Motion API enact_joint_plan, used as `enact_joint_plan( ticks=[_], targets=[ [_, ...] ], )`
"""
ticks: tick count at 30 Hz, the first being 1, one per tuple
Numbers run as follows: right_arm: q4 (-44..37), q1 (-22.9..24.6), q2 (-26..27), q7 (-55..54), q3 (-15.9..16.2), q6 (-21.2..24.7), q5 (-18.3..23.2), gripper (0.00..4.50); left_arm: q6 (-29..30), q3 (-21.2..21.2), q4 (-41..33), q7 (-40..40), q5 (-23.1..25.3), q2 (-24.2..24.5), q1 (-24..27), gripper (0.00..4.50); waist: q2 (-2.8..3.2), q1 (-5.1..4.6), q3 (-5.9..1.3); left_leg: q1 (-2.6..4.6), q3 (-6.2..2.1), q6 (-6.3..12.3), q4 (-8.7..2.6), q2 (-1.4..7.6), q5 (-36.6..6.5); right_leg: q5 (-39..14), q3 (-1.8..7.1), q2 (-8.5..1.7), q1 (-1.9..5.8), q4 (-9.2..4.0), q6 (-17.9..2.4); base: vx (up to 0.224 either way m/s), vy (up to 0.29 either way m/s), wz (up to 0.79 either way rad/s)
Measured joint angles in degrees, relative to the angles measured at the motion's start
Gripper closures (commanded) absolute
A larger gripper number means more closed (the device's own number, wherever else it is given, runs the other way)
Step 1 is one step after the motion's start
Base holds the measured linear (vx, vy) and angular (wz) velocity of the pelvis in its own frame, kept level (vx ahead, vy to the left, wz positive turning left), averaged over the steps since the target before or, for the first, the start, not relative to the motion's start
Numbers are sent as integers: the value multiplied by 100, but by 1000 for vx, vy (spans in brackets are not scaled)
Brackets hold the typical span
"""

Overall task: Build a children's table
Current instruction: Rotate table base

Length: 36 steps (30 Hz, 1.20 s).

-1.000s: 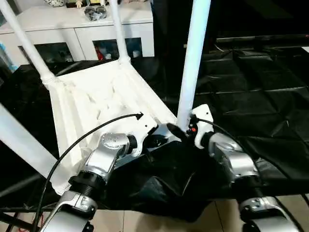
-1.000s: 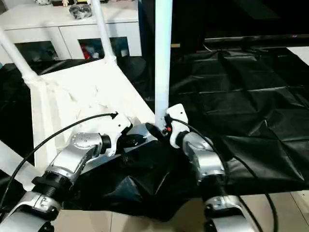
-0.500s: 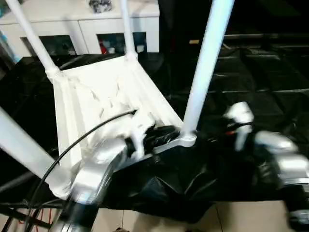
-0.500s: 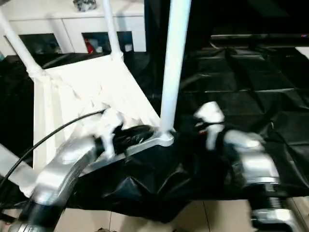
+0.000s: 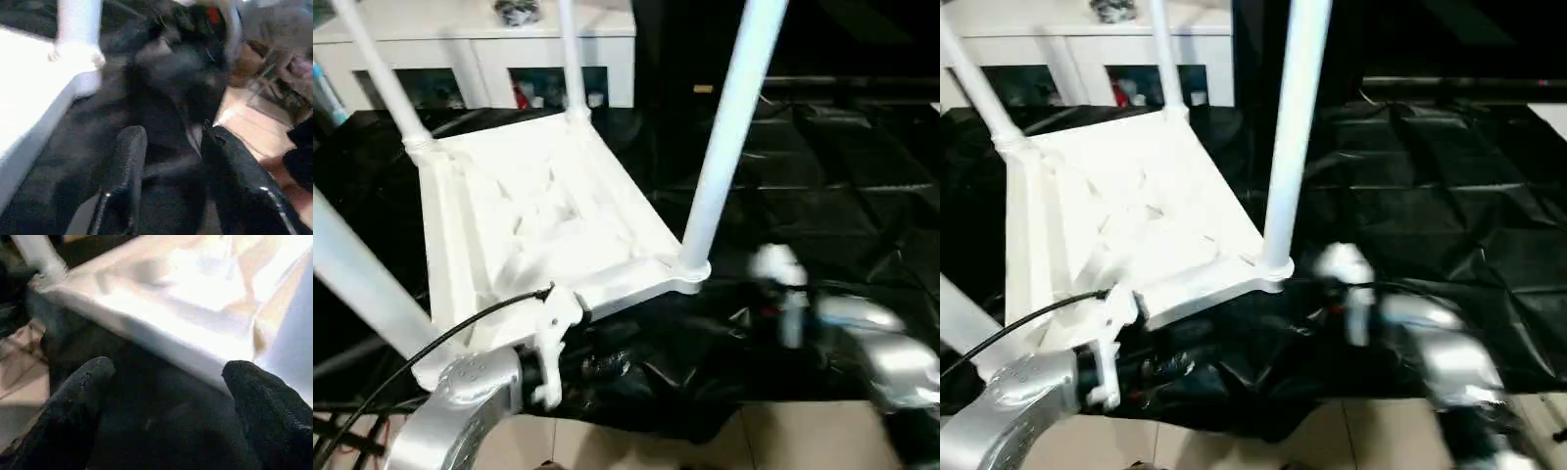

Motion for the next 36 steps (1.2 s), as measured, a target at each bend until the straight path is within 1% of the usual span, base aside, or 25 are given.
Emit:
enact_joint_plan(
  ticks=[1,3,5,7,8,9,10,12,13,14,16,18,21,22,23,25,26,27,30,32,33,36],
  targets=[
    [139,-111,109,-122,15,-44,-62,46,1,71,-19,-36,-1,123,105,199,-12,0,-3,17,-5,-1,0,0,0,0,-3,1,-3,-1,0,0,0,0],
    [391,-286,254,-367,23,-110,-140,46,39,236,-67,-73,-27,342,321,184,-32,23,0,23,-3,-5,0,-2,2,0,3,1,2,-2,0,0,0,0],
    [672,-459,378,-613,22,-196,-204,46,62,374,-146,-80,-103,442,465,165,-50,44,4,23,-1,-6,0,-5,2,0,10,1,5,-3,-1,0,0,0],
    [1172,-791,562,-1054,9,-373,-346,46,69,470,-256,-99,-176,559,577,148,-76,34,12,26,4,-6,0,-6,2,3,13,0,6,-4,-5,0,0,0],
    [1617,-1072,714,-1334,3,-498,-430,46,29,581,-340,-120,-213,638,721,143,-88,11,14,29,4,-9,1,-5,4,4,14,1,5,0,-7,0,0,0],
    [1933,-1284,746,-1663,-59,-612,-522,46,16,648,-366,-168,-220,735,770,134,-96,12,14,30,5,-12,0,-5,5,7,12,1,2,-1,-12,0,0,0],
    [2278,-1481,778,-1948,-106,-702,-597,46,-44,760,-398,-201,-227,771,877,113,-100,13,14,32,5,-12,0,-5,6,7,13,1,5,0,-11,0,0,0],
    [2804,-1773,835,-2499,-215,-860,-739,46,-115,840,-438,-307,-292,876,1046,99,-106,35,17,33,5,-13,-1,-5,6,6,12,1,6,0,-10,0,0,0],
    [3155,-1966,923,-2847,-228,-958,-809,46,-214,894,-438,-352,-312,946,1156,99,-107,31,17,36,7,-14,-1,-3,6,6,13,2,5,3,-10,0,0,0],
    [3419,-2117,964,-3152,-244,-1032,-863,46,-277,928,-437,-409,-313,1035,1215,83,-108,41,17,33,4,-15,-2,-3,7,6,10,2,5,4,-10,0,0,0],
    [3841,-2316,971,-3656,-358,-1159,-935,46,-403,1062,-437,-480,-313,1143,1374,83,-110,81,18,34,6,-17,-2,-4,7,5,12,2,8,3,-9,0,0,0],
    [4295,-2485,978,-4056,-516,-1345,-952,46,-487,1073,-438,-536,-311,1255,1450,61,-118,90,19,32,9,-17,-2,-4,7,6,14,1,6,2,-10,0,0,0],
    [4609,-2588,982,-4349,-664,-1565,-952,46,-625,1160,-437,-521,-309,1261,1444,38,-118,62,19,36,14,-17,-2,-2,7,21,15,2,6,8,-35,0,0,0],
    [4683,-2601,976,-4369,-682,-1656,-951,46,-751,1238,-373,-500,-318,1179,1386,28,-119,52,19,37,15,-17,-2,-2,7,21,15,2,5,11,-35,0,0,0],
    [4758,-2614,975,-4365,-715,-1737,-950,46,-912,1333,-248,-445,-326,1072,1250,17,-119,54,20,37,15,-19,-1,-2,8,21,16,2,2,20,-35,0,0,0],
    [4793,-2621,977,-4221,-754,-1854,-944,46,-1275,1571,155,-372,-401,900,786,2,-123,59,22,41,15,-32,0,1,17,17,15,6,-3,35,-29,0,0,0],
    [4776,-2617,966,-4110,-756,-1882,-944,46,-1407,1653,281,-352,-480,825,618,2,-123,56,22,45,12,-36,0,1,19,17,16,8,-2,38,-28,0,0,0],
    [4702,-2578,944,-3967,-756,-1935,-943,46,-1537,1768,360,-334,-662,670,462,2,-124,50,21,49,12,-36,1,1,19,18,20,7,0,43,-30,0,0,0],
    [4569,-2482,885,-3779,-753,-1965,-943,46,-1606,1804,384,-344,-1009,510,392,2,-129,27,19,53,19,-36,2,1,19,22,27,7,-3,51,-38,0,0,0],
    [4473,-2333,801,-3722,-738,-1947,-947,46,-1575,1792,389,-347,-1185,415,258,2,-129,40,19,54,20,-37,2,2,19,21,25,7,-5,58,-39,0,0,0],
    [4444,-2236,775,-3694,-709,-1922,-952,46,-1579,1792,357,-348,-1307,346,139,2,-128,64,19,55,24,-38,3,2,20,19,24,7,-4,64,-39,0,0,0],
    [4442,-2095,790,-3640,-659,-1907,-982,46,-1579,1753,318,-347,-1348,265,-49,2,-123,54,22,62,32,-39,6,2,21,19,26,7,-5,77,-40,0,0,0]
  ],
)
